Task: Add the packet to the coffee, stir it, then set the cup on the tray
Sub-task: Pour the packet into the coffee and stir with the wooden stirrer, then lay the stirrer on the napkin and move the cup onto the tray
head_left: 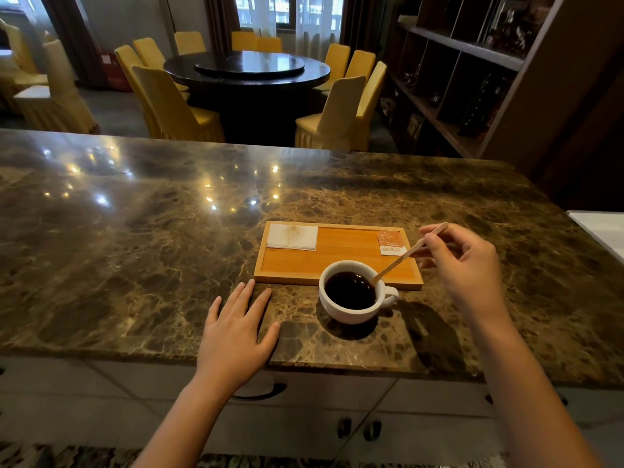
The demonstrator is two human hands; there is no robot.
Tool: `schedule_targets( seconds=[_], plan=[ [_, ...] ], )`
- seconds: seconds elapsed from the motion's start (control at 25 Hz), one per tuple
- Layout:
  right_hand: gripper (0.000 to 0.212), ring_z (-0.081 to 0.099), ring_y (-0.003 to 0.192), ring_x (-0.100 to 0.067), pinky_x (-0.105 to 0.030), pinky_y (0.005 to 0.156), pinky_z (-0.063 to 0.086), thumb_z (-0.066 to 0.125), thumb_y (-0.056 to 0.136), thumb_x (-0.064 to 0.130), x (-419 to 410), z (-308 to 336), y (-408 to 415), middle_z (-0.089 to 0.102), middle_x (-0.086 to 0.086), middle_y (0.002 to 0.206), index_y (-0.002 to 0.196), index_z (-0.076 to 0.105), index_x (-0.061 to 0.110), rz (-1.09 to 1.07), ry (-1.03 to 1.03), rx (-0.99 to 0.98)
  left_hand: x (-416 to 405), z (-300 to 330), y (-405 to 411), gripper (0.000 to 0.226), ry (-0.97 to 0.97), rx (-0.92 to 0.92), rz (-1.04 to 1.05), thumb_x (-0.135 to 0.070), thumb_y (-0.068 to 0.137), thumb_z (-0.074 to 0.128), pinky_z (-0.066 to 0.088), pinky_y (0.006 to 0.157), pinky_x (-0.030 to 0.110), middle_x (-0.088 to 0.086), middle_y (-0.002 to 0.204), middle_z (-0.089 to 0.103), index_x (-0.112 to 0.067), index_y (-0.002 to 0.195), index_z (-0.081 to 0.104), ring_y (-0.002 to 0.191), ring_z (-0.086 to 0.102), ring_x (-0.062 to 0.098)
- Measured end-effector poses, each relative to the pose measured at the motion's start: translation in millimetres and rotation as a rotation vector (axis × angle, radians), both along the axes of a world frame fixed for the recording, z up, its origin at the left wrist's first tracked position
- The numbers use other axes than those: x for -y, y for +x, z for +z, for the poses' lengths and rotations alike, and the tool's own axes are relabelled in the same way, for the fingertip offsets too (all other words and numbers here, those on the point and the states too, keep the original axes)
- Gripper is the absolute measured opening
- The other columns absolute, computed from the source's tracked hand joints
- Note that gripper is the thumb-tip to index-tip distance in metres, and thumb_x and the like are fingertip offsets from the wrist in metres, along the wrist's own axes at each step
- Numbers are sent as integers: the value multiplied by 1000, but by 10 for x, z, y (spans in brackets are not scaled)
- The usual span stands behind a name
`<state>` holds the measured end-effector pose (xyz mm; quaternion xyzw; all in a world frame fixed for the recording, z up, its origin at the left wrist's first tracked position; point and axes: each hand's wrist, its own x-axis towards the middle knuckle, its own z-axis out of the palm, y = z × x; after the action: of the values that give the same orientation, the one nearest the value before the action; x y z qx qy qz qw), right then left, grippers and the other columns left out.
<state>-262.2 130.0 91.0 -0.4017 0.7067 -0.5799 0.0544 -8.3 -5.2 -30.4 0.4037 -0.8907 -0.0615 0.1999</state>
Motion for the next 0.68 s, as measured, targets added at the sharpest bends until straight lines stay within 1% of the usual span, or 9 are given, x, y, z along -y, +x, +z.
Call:
schedule_targets(
  seconds=[0.08,0.2,0.32,0.4,0.44,0.52,0.56,0.6,0.68],
  plan=[
    [14,67,76,0,-14,60,56,54,92,11,27,67,-6,67,6,83,92,64,20,9,-21,1,2,-4,1,62,0,-1,-3,-56,84,28,17,108,49,8,145,34,-24,135,40,135,22,19],
    [11,69,76,-4,-16,61,57,57,90,12,144,181,2,69,3,84,94,66,18,58,-55,20,6,-8,1,61,-6,-9,-3,-55,84,29,18,107,49,8,145,35,-24,135,41,134,24,19],
    [13,70,79,-7,-16,63,57,59,88,11,403,225,43,70,1,86,98,67,15,189,-47,-67,4,-10,3,61,-3,-8,-2,-56,84,29,16,108,47,7,145,34,-24,136,40,135,21,18],
    [16,70,81,-10,-16,65,57,61,87,10,634,189,79,71,-3,90,101,68,9,277,-22,-175,2,-12,5,61,-1,-9,-1,-55,84,29,15,108,47,7,146,34,-25,136,40,135,21,18],
    [17,70,81,-12,-19,66,58,62,86,9,751,162,91,71,-5,92,101,69,7,312,-14,-248,0,-13,5,60,-1,-9,-2,-55,85,30,14,108,46,7,146,34,-25,135,40,135,21,18],
    [17,70,82,-17,-29,71,60,64,85,8,986,102,106,73,-9,92,101,70,5,369,-31,-449,-5,-6,1,60,2,-9,1,-55,85,30,13,108,46,6,146,33,-25,135,39,135,20,18],
    [17,70,81,-19,-35,70,60,65,84,8,1097,72,111,74,-11,91,100,70,5,401,-50,-560,-8,-2,-2,60,4,-9,3,-55,85,30,12,108,45,6,146,33,-25,136,39,135,20,18],
    [17,71,79,-22,-39,67,60,64,85,11,1202,46,120,75,-13,90,99,70,5,440,-67,-665,-12,2,-3,60,6,-8,6,-55,85,30,11,108,45,6,146,32,-25,136,39,135,20,18],
    [20,72,71,-26,-39,59,60,57,87,19,1389,-9,152,76,-13,84,96,71,6,530,-86,-858,-19,9,-3,60,9,-10,12,-55,85,30,10,109,44,5,147,31,-26,136,38,136,17,16]
  ],
)
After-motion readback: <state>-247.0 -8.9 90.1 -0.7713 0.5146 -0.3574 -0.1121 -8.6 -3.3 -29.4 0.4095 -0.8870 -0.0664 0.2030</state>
